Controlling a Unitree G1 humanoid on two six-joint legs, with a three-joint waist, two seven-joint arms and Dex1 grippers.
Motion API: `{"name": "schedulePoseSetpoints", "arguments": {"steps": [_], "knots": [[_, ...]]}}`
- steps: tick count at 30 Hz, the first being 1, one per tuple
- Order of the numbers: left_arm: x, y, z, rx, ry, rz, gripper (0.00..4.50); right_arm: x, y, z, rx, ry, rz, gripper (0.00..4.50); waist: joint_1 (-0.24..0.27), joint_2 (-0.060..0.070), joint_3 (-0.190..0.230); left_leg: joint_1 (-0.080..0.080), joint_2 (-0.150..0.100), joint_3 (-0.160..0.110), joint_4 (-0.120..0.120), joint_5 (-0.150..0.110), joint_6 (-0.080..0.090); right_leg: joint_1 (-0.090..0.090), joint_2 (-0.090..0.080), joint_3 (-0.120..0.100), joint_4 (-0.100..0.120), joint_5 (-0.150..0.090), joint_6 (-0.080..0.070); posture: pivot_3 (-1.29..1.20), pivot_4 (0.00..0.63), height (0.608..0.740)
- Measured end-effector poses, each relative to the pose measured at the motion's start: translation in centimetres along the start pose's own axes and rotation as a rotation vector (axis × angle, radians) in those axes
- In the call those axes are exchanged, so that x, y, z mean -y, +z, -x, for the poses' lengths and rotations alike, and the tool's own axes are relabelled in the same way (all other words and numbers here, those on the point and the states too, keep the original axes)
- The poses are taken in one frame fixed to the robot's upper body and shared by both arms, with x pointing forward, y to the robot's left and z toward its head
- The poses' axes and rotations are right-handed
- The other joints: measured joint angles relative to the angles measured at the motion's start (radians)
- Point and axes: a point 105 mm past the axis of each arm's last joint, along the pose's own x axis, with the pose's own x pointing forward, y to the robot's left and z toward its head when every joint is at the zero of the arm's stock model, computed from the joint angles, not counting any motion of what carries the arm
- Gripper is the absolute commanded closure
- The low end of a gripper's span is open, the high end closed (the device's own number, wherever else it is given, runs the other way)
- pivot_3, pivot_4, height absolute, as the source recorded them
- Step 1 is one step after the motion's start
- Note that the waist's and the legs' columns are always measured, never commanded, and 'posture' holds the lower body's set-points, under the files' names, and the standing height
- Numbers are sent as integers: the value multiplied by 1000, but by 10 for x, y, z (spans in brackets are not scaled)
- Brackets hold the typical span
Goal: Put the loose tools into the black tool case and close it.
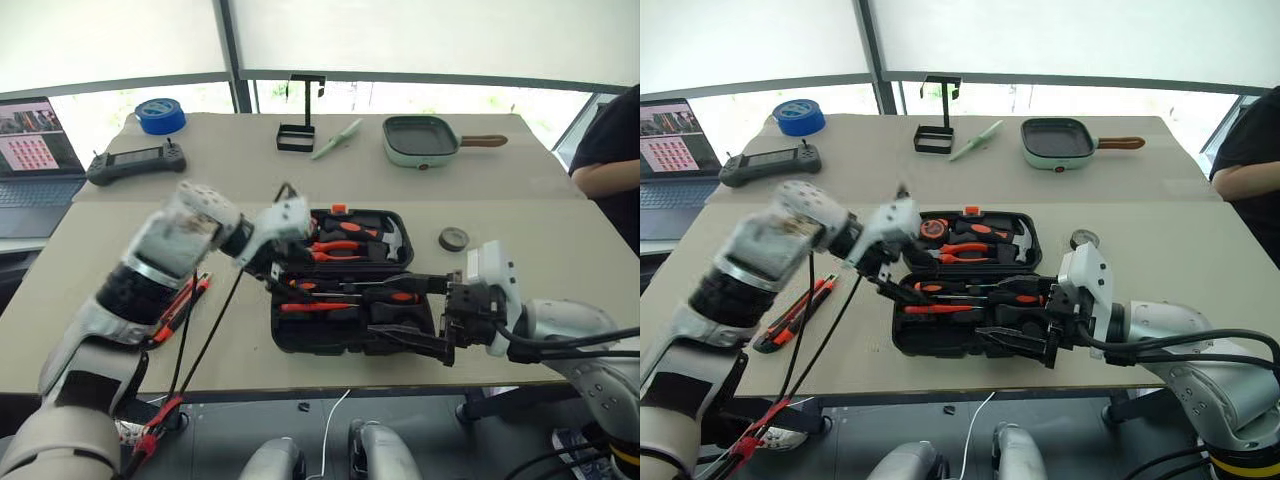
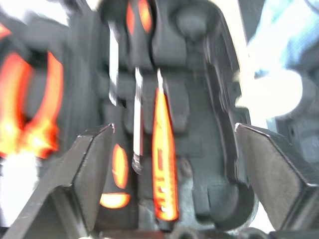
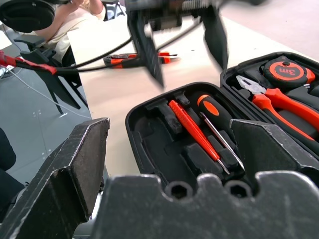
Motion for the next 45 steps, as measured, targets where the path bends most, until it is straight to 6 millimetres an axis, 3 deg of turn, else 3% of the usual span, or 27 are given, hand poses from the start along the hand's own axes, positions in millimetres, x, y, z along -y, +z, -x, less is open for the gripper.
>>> {"name": "schedulePoseSetpoints", "arguments": {"steps": [7, 9, 12, 18, 29, 45], "knots": [[-5, -24, -27, 217, 89, 158, 4059, 0, 0, 0, -4, 0, 5, 0, 11, -1, 0, 0, 0, -1, 1, 0, 0, 1, 0, 0, 0, 0, 0, 0, 150, 740], [-6, -32, -34, 257, 125, 141, 4461, 1, -1, 1, -19, -6, 13, 0, 10, -1, 0, 1, 0, 0, 1, 0, 0, 1, 0, 0, 0, 0, 0, 0, 150, 740], [-8, -50, -43, 245, 172, 127, 4461, 2, -2, 2, -29, -9, 17, 0, 9, -1, 0, 1, 0, 0, 0, 0, -1, 1, 0, 0, 0, 0, 0, 0, 150, 740], [-6, -65, -54, 209, 178, 134, 4461, 2, -2, 2, -30, -9, 14, 0, 11, -1, 0, 1, 0, 0, 1, 0, -1, 1, -1, 0, 0, 0, 0, 0, 150, 740], [17, -75, -58, 195, 162, -7, 4461, 3, -3, 2, -31, -12, 9, 0, 5, 0, 0, 5, 0, 0, -2, 0, -1, 4, -1, 2, 0, 0, 0, 0, 150, 740], [12, -76, -56, 180, 196, -61, 4461, 2, -5, 0, -38, 0, 3, 0, 1, 1, -2, 6, 0, 1, -2, 0, 0, 4, 0, 3, 0, 0, 0, 0, 150, 740]]}}
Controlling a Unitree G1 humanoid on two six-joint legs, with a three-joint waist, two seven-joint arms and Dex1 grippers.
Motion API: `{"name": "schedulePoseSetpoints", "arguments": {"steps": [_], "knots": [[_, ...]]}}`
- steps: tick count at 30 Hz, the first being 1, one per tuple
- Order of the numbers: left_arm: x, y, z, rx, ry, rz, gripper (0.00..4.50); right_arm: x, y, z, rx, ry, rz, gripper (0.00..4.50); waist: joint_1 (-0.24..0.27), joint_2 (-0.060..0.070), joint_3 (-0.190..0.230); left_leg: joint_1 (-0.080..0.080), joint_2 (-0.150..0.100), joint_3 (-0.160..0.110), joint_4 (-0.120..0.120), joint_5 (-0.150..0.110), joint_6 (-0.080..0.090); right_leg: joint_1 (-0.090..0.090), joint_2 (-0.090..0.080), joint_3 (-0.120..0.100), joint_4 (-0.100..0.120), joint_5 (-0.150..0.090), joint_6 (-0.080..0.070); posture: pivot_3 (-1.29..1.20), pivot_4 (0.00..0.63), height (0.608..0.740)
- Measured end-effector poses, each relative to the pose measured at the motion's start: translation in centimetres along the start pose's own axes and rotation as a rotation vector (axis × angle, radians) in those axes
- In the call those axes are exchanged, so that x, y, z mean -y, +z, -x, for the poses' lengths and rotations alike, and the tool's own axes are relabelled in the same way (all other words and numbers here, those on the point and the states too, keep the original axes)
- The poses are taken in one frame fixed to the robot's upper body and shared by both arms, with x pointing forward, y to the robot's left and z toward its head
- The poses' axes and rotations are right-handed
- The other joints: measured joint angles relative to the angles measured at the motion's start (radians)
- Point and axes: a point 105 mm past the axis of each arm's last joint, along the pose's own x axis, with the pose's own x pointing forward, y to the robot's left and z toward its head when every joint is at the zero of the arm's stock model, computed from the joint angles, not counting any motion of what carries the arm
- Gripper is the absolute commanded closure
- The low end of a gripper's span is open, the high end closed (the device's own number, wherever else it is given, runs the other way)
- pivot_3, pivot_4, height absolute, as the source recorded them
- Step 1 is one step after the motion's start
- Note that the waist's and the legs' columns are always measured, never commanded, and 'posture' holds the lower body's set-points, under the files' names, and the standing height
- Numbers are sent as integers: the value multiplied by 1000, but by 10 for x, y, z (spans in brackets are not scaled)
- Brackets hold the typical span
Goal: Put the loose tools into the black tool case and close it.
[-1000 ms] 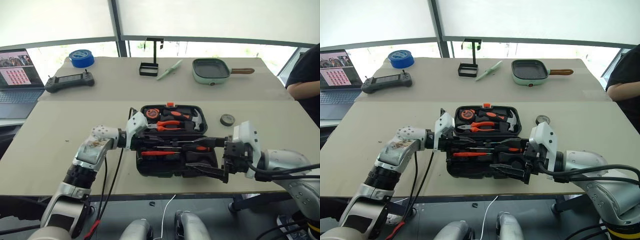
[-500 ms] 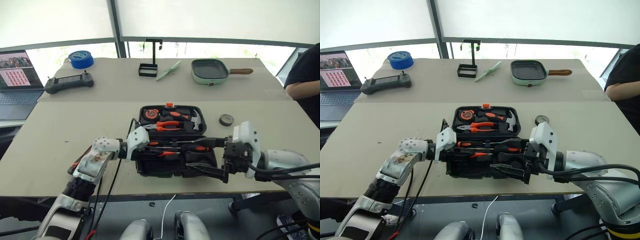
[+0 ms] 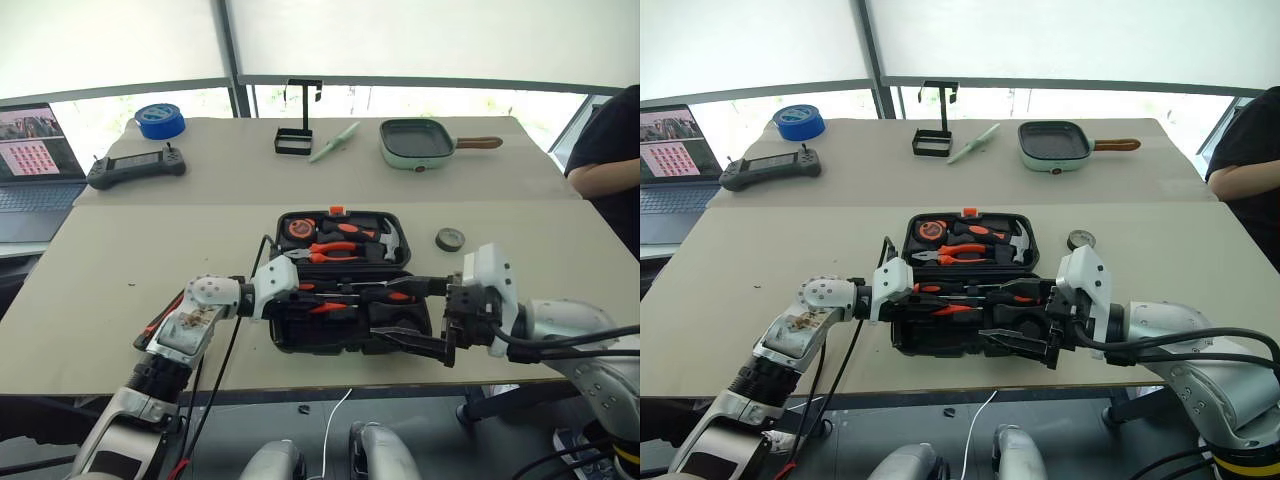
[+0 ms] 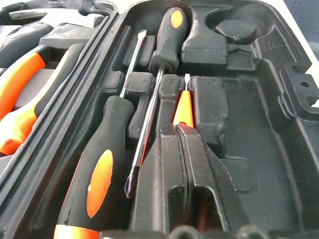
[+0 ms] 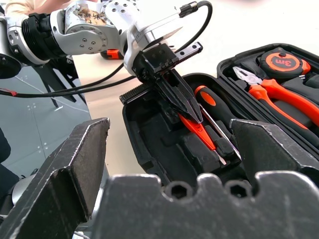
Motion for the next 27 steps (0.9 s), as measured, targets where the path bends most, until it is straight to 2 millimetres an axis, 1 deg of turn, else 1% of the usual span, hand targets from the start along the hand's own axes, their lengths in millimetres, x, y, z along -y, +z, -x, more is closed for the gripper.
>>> {"name": "schedulePoseSetpoints", "arguments": {"steps": [5, 11, 14, 15, 16, 17, 18, 19, 20, 21, 23, 24, 25, 27], "knots": [[0, -3, 0, -9, -1, -47, 4461, 2, 0, 0, 1, -4, -2, 0, 0, 1, -1, 0, 0, 0, 0, 0, 0, 0, 0, 0, 0, 0, 0, 0, 150, 740], [-2, -7, 2, -19, 8, -100, 4461, 3, -1, -1, -6, -6, 0, 0, -2, 5, -6, 3, 1, 1, -1, 0, 0, 1, 0, 1, 0, 0, 0, 0, 150, 740], [-2, -8, 9, -29, 28, -109, 4461, 3, 1, -3, -6, 3, 13, 0, -8, 6, -7, 3, 2, 2, -2, 0, 0, 1, 1, 2, 1, 0, 0, 0, 150, 740], [-3, -8, 13, -35, 37, -111, 4219, 3, 2, -3, -5, 7, 20, 0, -11, 6, -7, 3, 2, 2, -2, 0, 0, 1, 2, 2, 1, 0, 0, 0, 150, 740], [-4, -9, 20, -54, 56, -96, 3952, 4, 5, -4, 2, 16, 33, 0, -15, 6, -7, 3, 2, 2, -3, 0, 0, 0, 2, 3, 1, 0, 0, 0, 150, 740], [-4, -13, 36, -68, 93, -37, 3778, 6, 11, -6, 15, 30, 50, 0, -23, 5, -6, 2, 2, 4, -3, 0, 0, -2, 3, 4, 1, 0, 0, 0, 150, 740], [-4, -14, 52, -82, 128, 15, 3428, 9, 16, -8, 27, 44, 64, 0, -28, 4, -5, 1, 2, 4, -4, 0, 0, -3, 3, 4, 1, 0, 0, 0, 150, 740], [-4, -11, 67, -86, 162, 49, 3246, 11, 20, -10, 39, 54, 74, 0, -30, 3, -5, 1, 2, 4, -4, 0, 0, -4, 3, 4, 1, 0, 0, 0, 150, 740], [-4, -4, 88, -83, 217, 81, 2758, 14, 26, -12, 55, 71, 83, 0, -27, 2, -4, -1, 2, 3, -4, 0, 0, -5, 3, 4, 0, 0, 0, 0, 150, 740], [-5, 4, 106, -85, 266, 97, 2510, 16, 30, -14, 68, 85, 88, 0, -26, 2, -4, -1, 2, 3, -5, 0, 0, -6, 3, 4, 0, 0, 0, 0, 150, 740], [-1, 13, 140, -106, 375, 129, 1796, 17, 35, -19, 82, 131, 87, 0, -22, 2, -4, -1, 1, 3, -7, 0, 0, -6, 3, 3, -1, 0, 0, 0, 150, 740], [3, 11, 155, -129, 424, 154, 1469, 16, 36, -20, 86, 157, 83, 0, -20, 2, -4, -1, 1, 3, -9, 0, 0, -6, 2, 3, -1, 0, 0, 0, 150, 740], [9, 5, 170, -155, 479, 196, 986, 16, 36, -22, 86, 187, 75, 0, -15, 2, -4, -1, 0, 3, -10, 0, 0, -6, 2, 1, -2, -1, 1, 0, 150, 740], [21, -9, 195, -209, 570, 275, 331, 16, 35, -25, 88, 229, 68, 0, -12, 1, -3, -1, 0, 3, -13, 0, 0, -6, 3, -2, -2, -1, 1, 0, 150, 740]]}}
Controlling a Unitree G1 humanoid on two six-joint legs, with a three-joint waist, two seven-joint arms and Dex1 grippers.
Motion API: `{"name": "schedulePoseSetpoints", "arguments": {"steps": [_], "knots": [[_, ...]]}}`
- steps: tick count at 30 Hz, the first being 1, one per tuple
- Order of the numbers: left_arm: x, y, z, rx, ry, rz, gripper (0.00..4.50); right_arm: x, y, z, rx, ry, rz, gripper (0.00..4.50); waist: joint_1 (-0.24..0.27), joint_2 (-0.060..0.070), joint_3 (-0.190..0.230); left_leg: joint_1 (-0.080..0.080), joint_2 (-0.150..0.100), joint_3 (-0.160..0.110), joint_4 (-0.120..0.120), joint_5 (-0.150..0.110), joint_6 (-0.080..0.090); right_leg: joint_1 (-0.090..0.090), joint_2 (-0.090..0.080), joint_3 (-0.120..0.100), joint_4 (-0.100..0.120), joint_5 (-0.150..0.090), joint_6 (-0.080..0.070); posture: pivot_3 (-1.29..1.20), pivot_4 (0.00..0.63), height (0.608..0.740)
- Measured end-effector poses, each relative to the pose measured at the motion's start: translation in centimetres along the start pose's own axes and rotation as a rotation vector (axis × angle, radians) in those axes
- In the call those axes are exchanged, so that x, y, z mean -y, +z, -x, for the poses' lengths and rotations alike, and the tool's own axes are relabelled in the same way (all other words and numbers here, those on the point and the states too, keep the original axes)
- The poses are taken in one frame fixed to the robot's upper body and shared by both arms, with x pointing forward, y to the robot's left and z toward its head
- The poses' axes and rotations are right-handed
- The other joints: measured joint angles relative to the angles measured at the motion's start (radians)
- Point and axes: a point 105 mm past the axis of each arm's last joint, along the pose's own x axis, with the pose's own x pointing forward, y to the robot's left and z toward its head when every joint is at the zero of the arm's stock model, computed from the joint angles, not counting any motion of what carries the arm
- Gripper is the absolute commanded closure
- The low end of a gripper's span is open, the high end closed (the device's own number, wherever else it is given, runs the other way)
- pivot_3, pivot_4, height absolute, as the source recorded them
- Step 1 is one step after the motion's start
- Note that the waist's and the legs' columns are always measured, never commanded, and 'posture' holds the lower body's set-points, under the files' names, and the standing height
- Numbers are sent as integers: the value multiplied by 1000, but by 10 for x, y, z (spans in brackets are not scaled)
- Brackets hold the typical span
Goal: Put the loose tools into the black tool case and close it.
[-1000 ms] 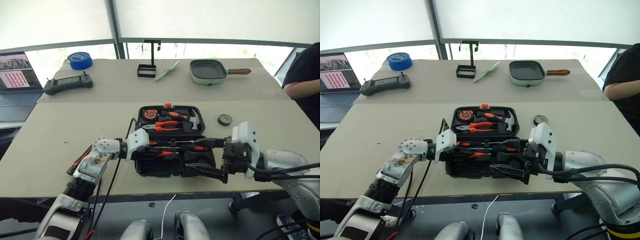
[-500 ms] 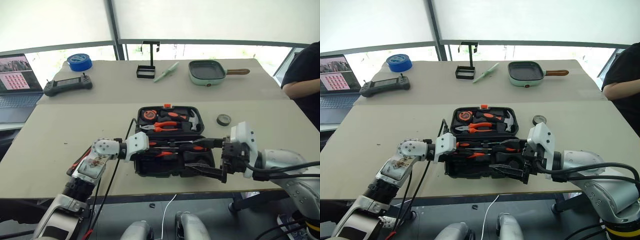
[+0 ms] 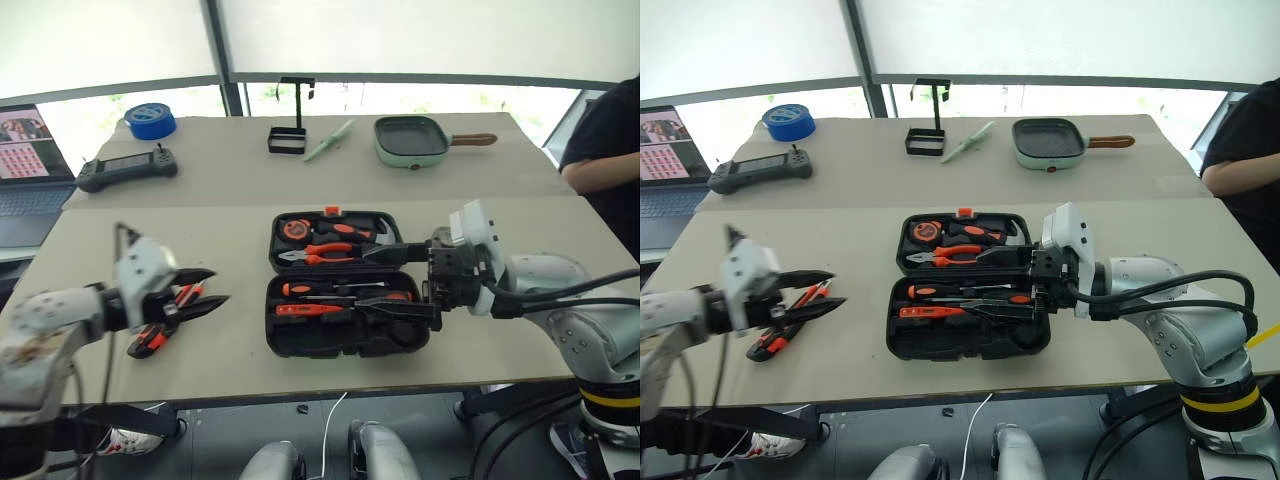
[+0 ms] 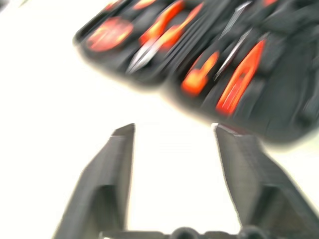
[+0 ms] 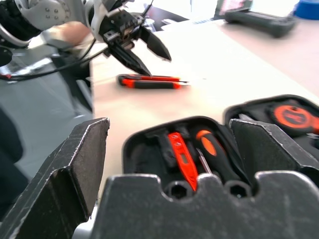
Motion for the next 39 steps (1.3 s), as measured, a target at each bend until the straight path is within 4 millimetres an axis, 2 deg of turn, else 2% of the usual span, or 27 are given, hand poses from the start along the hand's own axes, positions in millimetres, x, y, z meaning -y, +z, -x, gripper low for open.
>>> {"name": "schedulePoseSetpoints", "arguments": {"steps": [1, 6, 9, 12, 17, 19, 22, 28, 31, 33, 34, 35, 37, 39], "knots": [[-4, -11, 16, -34, 61, 30, 15, 1, 0, -3, 1, 24, 4, 0, -1, -1, 0, 0, 0, 0, -1, 0, 0, 0, 1, -4, 0, 0, 0, 0, 150, 740], [-21, -47, 71, -171, 266, 104, 15, 0, -6, -11, -4, 108, -7, 0, 5, -1, 1, 2, 0, -1, -1, 0, -2, 3, -2, -10, -3, -2, -3, 0, 150, 740], [-25, -60, 81, -216, 300, 132, 15, 1, -6, -15, -9, 138, 10, 0, 13, -1, 1, 4, 0, -1, -1, 0, -4, 5, -4, -9, -1, -2, -3, 0, 150, 740], [-26, -56, 76, -211, 280, 132, 15, 2, -5, -17, -5, 145, 20, 0, 17, -2, 1, 4, 0, -4, 0, 1, -4, 6, -4, -8, 1, -2, -3, 0, 150, 740], [-24, -37, 35, -233, 142, 121, 15, -1, -6, -17, -13, 152, 26, 0, 16, -2, 1, 4, 0, -5, -1, 2, -5, 5, -3, -8, 1, -2, -4, 0, 150, 740], [-25, -43, 18, -298, 108, 116, 15, -7, -6, -16, -15, 157, 27, 0, 9, -2, 1, 4, 0, -5, -1, 3, -6, 4, -3, -8, 1, -2, -5, 0, 150, 740], [-32, -64, 2, -392, 116, 133, 15, -12, -8, -15, -17, 153, 14, 0, -9, -2, 1, 3, 0, -4, -3, 3, -6, 2, -2, -10, 2, -2, -5, 0, 150, 740], [-47, -61, -20, -420, 118, 114, 15, -19, -9, -16, -22, 113, 36, 0, 2, 2, 1, 5, -1, -4, -3, 3, -7, 4, -4, -10, 1, -2, -5, 0, 150, 740], [-46, -63, -24, -410, 112, 127, 808, -20, -11, -16, -24, 97, 34, 0, 4, 5, -1, 9, 0, -4, -4, 3, -7, 6, -4, -6, 2, -2, -5, 0, 150, 740], [-43, -64, -26, -396, 94, 142, 1599, -19, -12, -16, -24, 82, 29, 0, 7, 5, -1, 9, 0, -5, -4, 3, -8, 6, -4, -4, 3, -2, -5, 0, 150, 740], [-42, -63, -28, -381, 85, 147, 1844, -19, -12, -16, -25, 76, 29, 0, 9, 6, -1, 9, 0, -5, -4, 4, -8, 6, -4, -4, 3, -2, -5, 0, 150, 740], [-41, -62, -31, -354, 79, 154, 2408, -18, -13, -15, -29, 69, 28, 0, 11, 6, -2, 9, 0, -5, -4, 4, -8, 6, -4, -4, 4, -2, -5, 0, 150, 740], [-41, -58, -35, -282, 79, 166, 2786, -18, -13, -14, -34, 62, 29, 0, 14, 6, -1, 7, 1, -5, -4, 4, -8, 5, -4, -4, 3, -1, -6, 0, 150, 740], [-39, -32, -47, -79, 42, 196, 2783, -17, -13, -10, -38, 47, 30, 0, 20, 3, 0, 2, 1, -7, 0, 4, -8, 3, -4, -7, 3, -1, -6, 0, 150, 740]]}}
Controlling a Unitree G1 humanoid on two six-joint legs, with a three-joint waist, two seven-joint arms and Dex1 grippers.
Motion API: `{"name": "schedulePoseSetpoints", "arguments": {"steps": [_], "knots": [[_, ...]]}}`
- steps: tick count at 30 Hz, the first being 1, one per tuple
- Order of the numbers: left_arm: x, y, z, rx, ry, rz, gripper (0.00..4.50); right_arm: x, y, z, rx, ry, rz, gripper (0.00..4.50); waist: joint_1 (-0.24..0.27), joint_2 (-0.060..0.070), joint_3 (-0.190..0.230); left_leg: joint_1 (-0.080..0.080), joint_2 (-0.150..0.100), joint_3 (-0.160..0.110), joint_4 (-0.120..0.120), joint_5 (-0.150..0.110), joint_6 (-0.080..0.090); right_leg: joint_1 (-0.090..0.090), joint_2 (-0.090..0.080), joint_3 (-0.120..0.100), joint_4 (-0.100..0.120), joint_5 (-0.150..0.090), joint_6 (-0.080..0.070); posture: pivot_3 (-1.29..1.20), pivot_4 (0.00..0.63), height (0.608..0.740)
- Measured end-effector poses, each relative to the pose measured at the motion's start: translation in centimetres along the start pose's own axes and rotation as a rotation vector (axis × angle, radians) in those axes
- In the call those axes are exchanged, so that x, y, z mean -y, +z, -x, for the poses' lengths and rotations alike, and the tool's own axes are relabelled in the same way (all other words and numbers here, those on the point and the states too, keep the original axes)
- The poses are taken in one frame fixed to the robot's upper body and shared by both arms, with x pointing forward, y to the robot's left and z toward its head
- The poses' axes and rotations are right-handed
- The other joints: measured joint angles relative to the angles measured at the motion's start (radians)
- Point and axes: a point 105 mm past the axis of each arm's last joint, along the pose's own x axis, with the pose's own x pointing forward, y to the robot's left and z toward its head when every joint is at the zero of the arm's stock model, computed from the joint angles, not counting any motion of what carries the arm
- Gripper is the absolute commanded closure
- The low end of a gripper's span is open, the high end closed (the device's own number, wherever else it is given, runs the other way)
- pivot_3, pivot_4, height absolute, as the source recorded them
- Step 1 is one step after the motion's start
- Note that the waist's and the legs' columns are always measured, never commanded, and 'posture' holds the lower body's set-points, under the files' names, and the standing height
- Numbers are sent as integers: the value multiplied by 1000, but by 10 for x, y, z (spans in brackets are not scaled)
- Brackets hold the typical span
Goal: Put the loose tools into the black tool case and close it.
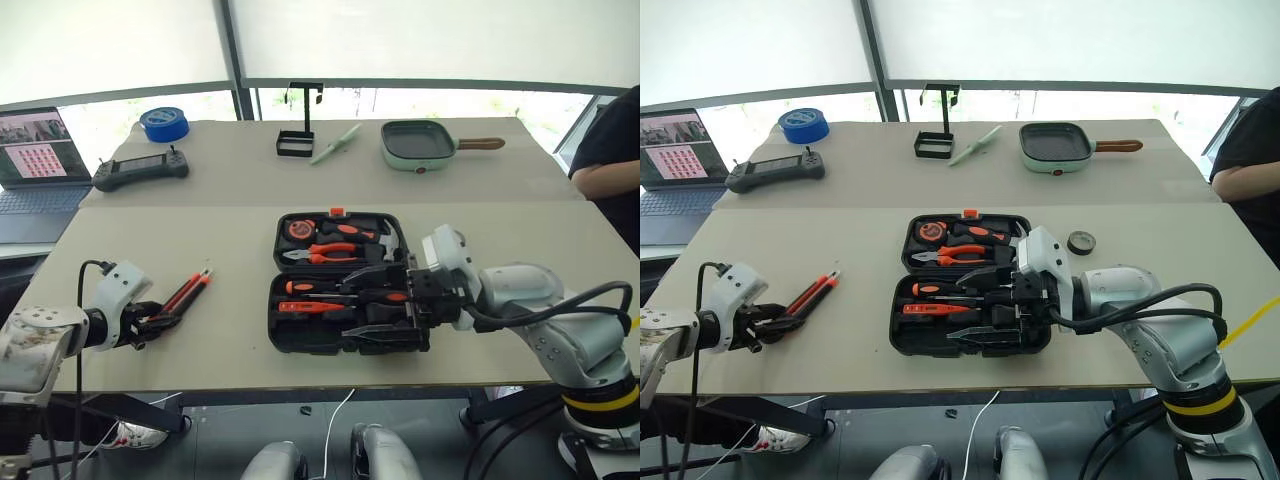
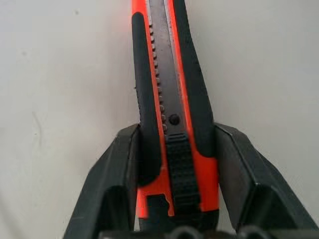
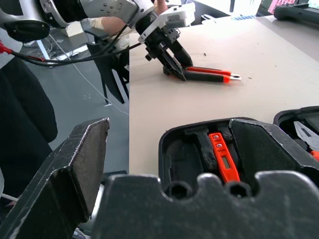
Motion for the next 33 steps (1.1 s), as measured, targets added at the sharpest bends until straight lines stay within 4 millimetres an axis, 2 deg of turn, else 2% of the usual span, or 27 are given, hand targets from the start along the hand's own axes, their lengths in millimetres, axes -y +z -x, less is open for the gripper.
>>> {"name": "schedulePoseSetpoints", "arguments": {"steps": [2, 4, 6, 8, 12, 19, 25, 33], "knots": [[9, 39, -3, 152, -77, -21, 2783, 1, 1, 2, 1, -13, 3, 0, 3, -9, 2, -4, 0, -2, 5, 0, 0, -1, 1, -3, -1, 1, -1, 0, 150, 740], [21, 74, 1, 232, -143, -115, 2783, 2, 1, 6, -7, -33, 7, 0, -1, -9, 2, -3, -1, -1, 5, 0, 0, 0, 0, -3, -1, 1, -1, 0, 150, 740], [37, 95, 1, 258, -225, -200, 2783, 2, -2, 10, -19, -48, -3, 0, -8, -9, 2, -3, -1, -1, 3, 0, 0, 1, 0, -3, -2, 2, 1, 0, 150, 740], [63, 107, -7, 246, -365, -274, 2783, 0, -6, 16, -34, -57, -36, 0, -9, -9, 2, -3, -2, -1, 2, 0, 0, 1, 1, -4, -2, 2, 1, 0, 150, 740], [116, 104, -24, 124, -679, -463, 2783, -7, -18, 31, -105, -89, -82, 0, -9, -9, 2, -3, -1, 0, 2, 0, 0, 1, 1, -6, -2, 1, 0, 0, 150, 740], [157, 87, -53, -39, -934, -697, 2783, -16, -30, 57, -175, -192, -113, 0, -6, -10, 3, -1, 1, 1, 4, 1, -1, 2, 0, 0, -2, 0, -1, 0, 150, 740], [164, 58, -68, -233, -986, -711, 2783, -22, -31, 60, -182, -254, -98, 0, -8, -10, 3, -2, 1, 1, 4, 0, 1, 2, 1, 1, -1, 0, -1, 0, 150, 740], [165, 65, -83, -277, -926, -629, 2783, -26, -31, 56, -169, -293, -89, 0, -1, -10, 3, -4, 1, 1, 11, -3, 6, 3, 1, 1, -1, 0, 1, 0, 150, 740]]}}
